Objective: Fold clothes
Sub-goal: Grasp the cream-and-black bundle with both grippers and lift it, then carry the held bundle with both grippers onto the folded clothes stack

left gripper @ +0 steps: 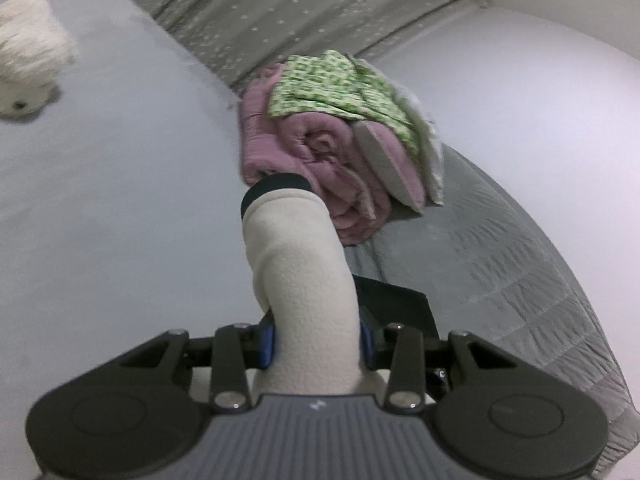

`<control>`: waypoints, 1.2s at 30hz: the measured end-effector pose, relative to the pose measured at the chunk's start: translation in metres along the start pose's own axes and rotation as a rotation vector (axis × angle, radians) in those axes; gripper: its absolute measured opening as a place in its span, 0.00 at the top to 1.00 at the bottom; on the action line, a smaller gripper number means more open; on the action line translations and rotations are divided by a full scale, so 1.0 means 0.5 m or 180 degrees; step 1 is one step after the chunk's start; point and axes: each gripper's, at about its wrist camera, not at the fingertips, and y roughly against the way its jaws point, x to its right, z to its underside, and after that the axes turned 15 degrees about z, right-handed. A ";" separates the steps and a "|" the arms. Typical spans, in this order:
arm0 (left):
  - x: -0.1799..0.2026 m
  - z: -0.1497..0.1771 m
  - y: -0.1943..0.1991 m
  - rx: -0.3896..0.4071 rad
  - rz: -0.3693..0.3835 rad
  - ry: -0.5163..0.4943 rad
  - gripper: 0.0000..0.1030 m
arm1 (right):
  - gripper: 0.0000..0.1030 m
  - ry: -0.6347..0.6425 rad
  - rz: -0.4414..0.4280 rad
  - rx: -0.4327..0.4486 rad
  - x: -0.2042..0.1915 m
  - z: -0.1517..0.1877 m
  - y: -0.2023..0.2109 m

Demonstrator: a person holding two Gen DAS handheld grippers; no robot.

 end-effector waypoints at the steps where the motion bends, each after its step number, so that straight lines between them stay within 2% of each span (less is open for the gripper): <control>1: 0.015 -0.001 -0.013 -0.0020 0.0028 -0.0034 0.62 | 0.59 -0.0003 0.0011 0.0040 0.005 -0.009 0.012; 7: 0.081 -0.004 -0.102 -0.0170 0.0250 -0.0179 0.62 | 0.59 0.0027 0.0156 0.0331 0.034 -0.075 0.084; 12: 0.116 -0.005 -0.213 -0.0359 0.0455 -0.0283 0.63 | 0.59 0.0022 0.0378 0.0570 0.073 -0.136 0.120; 16: 0.124 -0.004 -0.308 -0.0550 0.0574 -0.0324 0.63 | 0.59 -0.0046 0.0561 0.0707 0.125 -0.177 0.136; 21: 0.117 -0.001 -0.412 -0.0751 0.0668 -0.0424 0.63 | 0.59 -0.0151 0.0705 0.0836 0.180 -0.195 0.132; 28: 0.075 0.034 -0.492 -0.0966 0.0510 -0.0587 0.63 | 0.59 -0.0304 0.0889 0.0757 0.277 -0.195 0.074; 36: -0.021 0.075 -0.564 -0.1101 0.0331 -0.0837 0.62 | 0.59 -0.0266 0.1075 0.0785 0.356 -0.148 -0.001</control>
